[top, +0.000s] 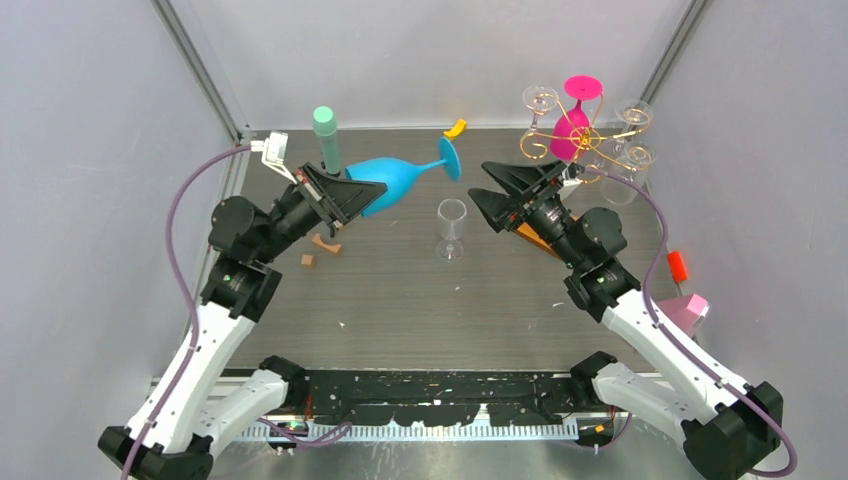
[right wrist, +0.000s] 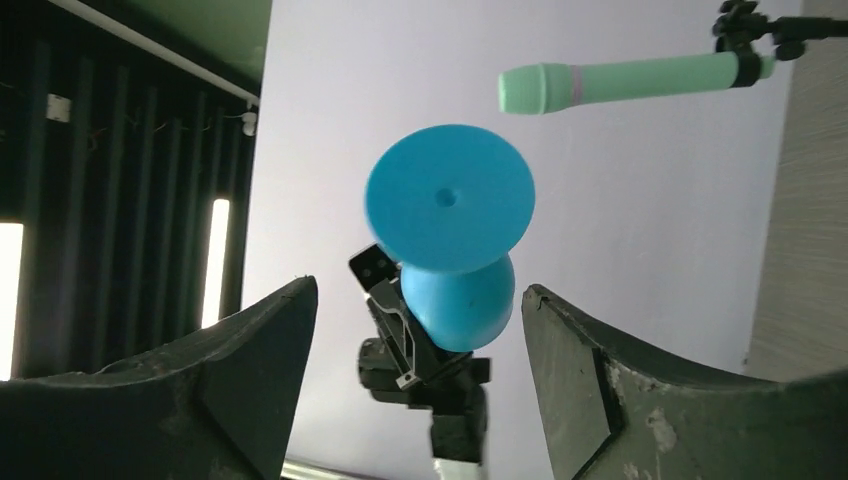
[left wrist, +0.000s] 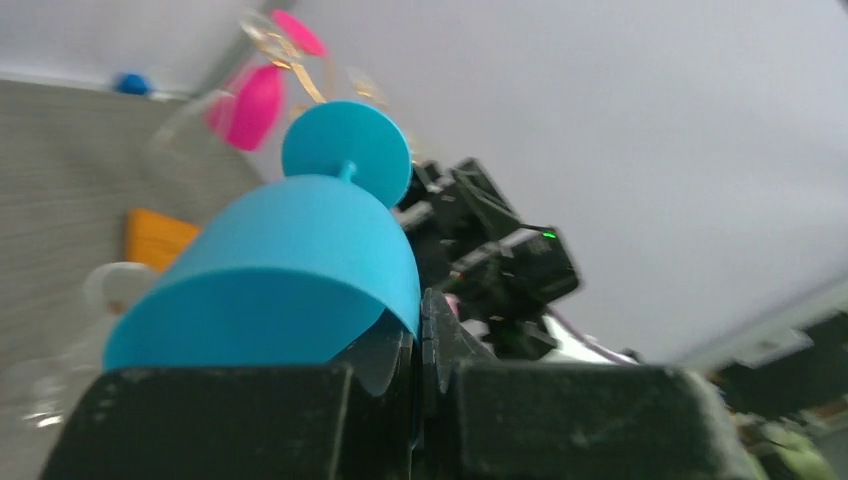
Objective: Take the wine glass off the wine glass rack
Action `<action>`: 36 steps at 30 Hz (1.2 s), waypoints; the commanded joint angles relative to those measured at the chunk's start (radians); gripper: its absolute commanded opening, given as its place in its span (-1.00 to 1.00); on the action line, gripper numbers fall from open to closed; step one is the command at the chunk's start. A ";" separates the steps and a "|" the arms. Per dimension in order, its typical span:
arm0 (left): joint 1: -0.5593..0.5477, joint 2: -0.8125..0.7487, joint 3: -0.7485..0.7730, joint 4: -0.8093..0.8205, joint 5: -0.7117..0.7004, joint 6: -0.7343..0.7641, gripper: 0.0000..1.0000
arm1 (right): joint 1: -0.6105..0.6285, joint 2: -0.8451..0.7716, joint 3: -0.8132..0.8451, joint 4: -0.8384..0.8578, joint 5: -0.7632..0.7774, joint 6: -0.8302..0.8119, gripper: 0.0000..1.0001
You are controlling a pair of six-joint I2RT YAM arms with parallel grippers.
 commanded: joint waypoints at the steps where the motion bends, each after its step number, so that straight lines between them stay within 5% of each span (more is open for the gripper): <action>1: -0.002 -0.020 0.148 -0.587 -0.223 0.413 -1.00 | 0.006 -0.064 0.050 -0.141 0.082 -0.175 0.61; 9: -0.004 0.121 0.344 -1.049 -0.395 0.654 -1.00 | 0.006 -0.067 0.222 -0.614 0.197 -0.471 0.49; 15: -0.095 0.316 0.499 -1.270 -0.615 0.748 -1.00 | 0.006 -0.078 0.251 -0.713 0.290 -0.579 0.46; 28: -0.247 0.844 0.811 -1.405 -0.658 0.784 -1.00 | 0.006 -0.112 0.263 -0.824 0.359 -0.677 0.45; 36: -0.256 0.992 0.890 -1.385 -0.613 0.789 -1.00 | 0.004 -0.138 0.329 -0.938 0.410 -0.760 0.45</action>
